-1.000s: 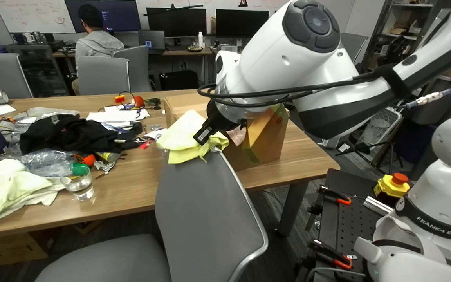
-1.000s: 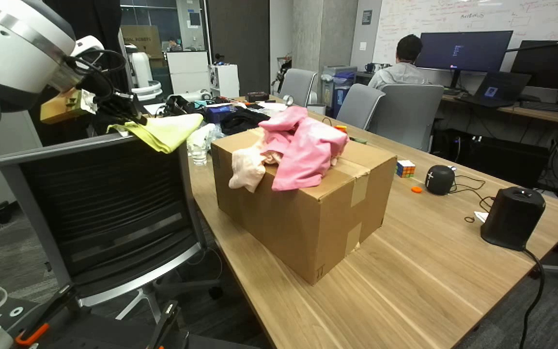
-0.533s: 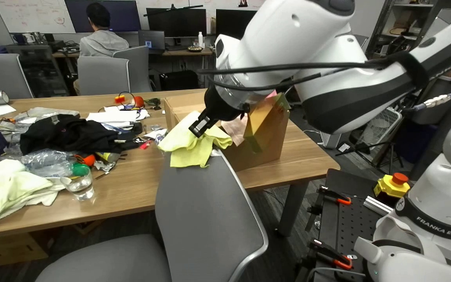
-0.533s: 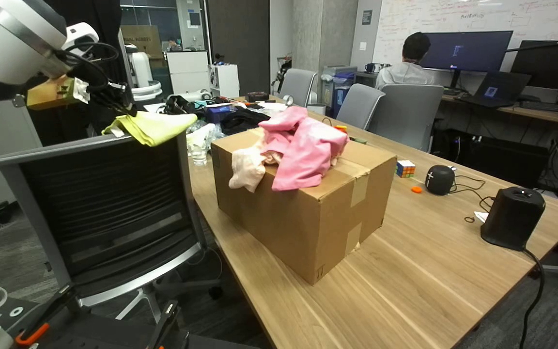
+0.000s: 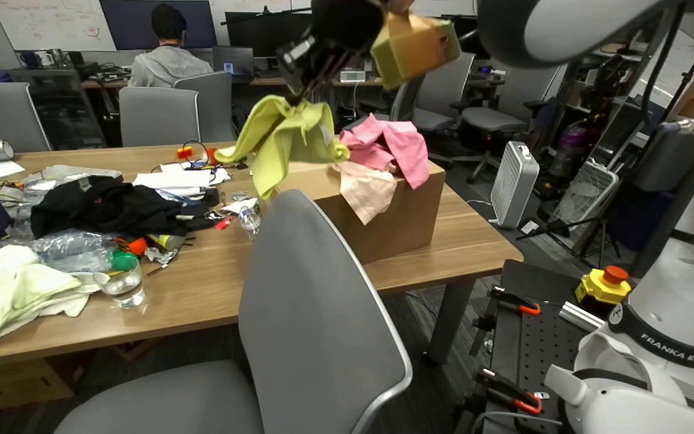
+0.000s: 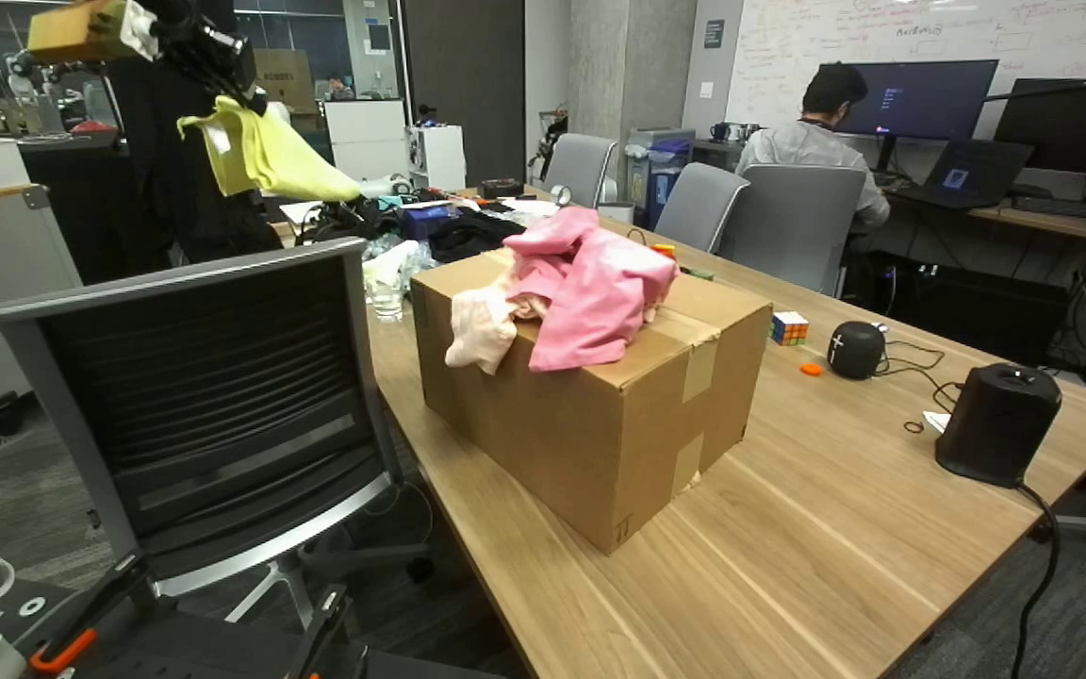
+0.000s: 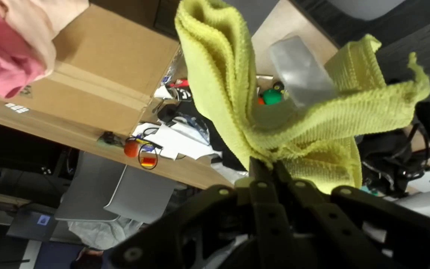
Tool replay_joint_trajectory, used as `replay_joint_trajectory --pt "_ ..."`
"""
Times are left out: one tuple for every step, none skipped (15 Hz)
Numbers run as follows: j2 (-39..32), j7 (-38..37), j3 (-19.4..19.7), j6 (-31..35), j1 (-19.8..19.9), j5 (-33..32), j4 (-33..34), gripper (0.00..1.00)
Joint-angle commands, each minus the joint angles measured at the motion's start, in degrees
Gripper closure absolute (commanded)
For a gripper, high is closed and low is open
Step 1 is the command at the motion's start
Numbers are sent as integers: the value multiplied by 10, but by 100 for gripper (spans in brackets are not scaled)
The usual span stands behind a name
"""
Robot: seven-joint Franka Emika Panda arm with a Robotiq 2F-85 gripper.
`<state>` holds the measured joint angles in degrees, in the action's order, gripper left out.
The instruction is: Remove the t-shirts and yellow towel from the backrest of the grey chair and place them on top of the brown box
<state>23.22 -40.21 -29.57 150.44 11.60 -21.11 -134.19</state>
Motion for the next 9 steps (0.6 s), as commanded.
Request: replay_joint_trajectory --pt "20 -3 45 -54 -17 -5 61 96" --pt "19 -7 50 -64 -12 -13 76 96" --pt "18 -10 55 -68 -9 -19 86 96" --pt "14 -14 59 -74 -3 -28 95 96" --pt "9 -20 62 -76 5 -42 102 96" --pt "3 -28 64 -79 15 -57 108 96" --pt "-4 -39 66 -82 25 -76 114 96" --pt "-13 -52 70 -86 38 -97 119 96" --pt "-21 -64 74 -90 47 -115 124 96"
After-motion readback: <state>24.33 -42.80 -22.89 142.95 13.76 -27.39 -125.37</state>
